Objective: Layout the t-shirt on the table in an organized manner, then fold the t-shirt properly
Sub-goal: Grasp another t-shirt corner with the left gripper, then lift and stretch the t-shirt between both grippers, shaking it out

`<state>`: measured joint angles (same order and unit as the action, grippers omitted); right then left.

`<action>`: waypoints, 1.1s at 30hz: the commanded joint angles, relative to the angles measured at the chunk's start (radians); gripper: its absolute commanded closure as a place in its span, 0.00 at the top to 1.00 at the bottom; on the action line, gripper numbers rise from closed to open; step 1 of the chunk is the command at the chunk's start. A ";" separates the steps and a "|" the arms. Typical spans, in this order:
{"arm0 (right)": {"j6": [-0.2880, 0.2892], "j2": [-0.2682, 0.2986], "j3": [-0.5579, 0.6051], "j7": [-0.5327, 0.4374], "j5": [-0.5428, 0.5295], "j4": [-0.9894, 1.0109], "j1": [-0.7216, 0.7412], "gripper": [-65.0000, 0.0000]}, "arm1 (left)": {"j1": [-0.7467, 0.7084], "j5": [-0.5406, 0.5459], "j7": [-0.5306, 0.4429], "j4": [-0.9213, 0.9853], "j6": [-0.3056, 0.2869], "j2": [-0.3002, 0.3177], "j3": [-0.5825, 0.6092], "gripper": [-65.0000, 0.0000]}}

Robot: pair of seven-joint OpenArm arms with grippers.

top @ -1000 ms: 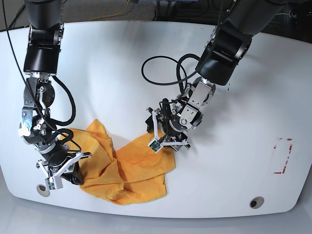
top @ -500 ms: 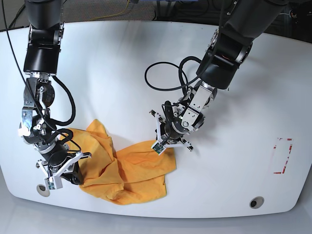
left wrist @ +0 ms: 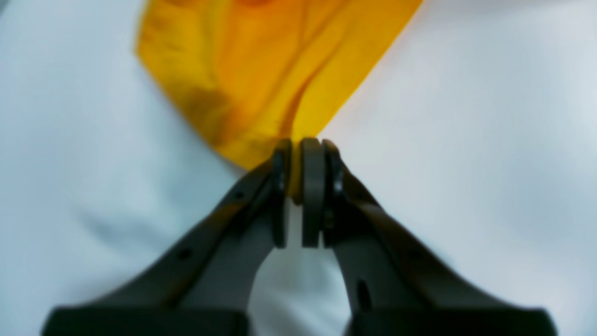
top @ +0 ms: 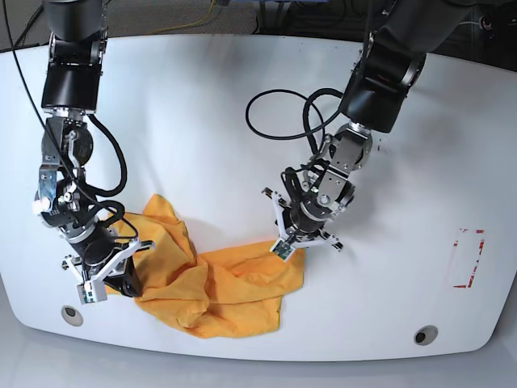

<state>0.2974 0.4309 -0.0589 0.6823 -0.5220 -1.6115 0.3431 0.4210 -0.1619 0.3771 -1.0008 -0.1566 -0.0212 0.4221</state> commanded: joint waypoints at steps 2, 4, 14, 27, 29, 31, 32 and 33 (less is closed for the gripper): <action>0.007 0.015 -0.009 -0.028 -0.013 -0.062 -0.005 0.00 | -0.011 -0.005 0.039 -0.166 0.009 0.039 -0.022 0.05; 0.007 0.015 -0.025 -0.026 -0.013 -0.086 -0.032 0.00 | -0.038 -0.005 0.064 -0.254 0.009 0.062 -0.024 0.05; 0.007 -0.033 -0.166 -0.023 -0.013 -0.187 -0.198 0.00 | -0.152 -0.005 0.191 -0.648 0.009 0.206 -0.045 0.05; 0.007 -0.031 -0.238 -0.022 -0.016 -0.280 -0.309 0.00 | -0.138 -0.006 0.306 -0.929 -0.093 0.252 -0.213 0.05; 0.007 -0.027 -0.238 -0.022 -0.016 -0.280 -0.292 0.00 | -0.115 -0.006 0.313 -0.939 -0.111 0.252 -0.231 0.05; 0.007 -0.016 -0.238 -0.022 -0.019 -0.276 -0.269 0.00 | -0.073 -0.006 0.323 -0.941 -0.119 0.252 -0.242 0.05; 0.007 0.000 -0.236 -0.022 -0.019 -0.275 -0.253 0.00 | -0.043 -0.006 0.329 -0.941 -0.119 0.252 -0.242 0.05; 0.007 0.015 -0.235 -0.022 -0.019 -0.272 -0.240 0.00 | -0.020 -0.006 0.334 -0.941 -0.119 0.252 -0.242 0.05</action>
<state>0.3122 0.3977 -0.2840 0.7002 -0.5316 -1.8698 0.0551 0.3286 -0.1616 0.7208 -1.9232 -0.2890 0.2260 0.1848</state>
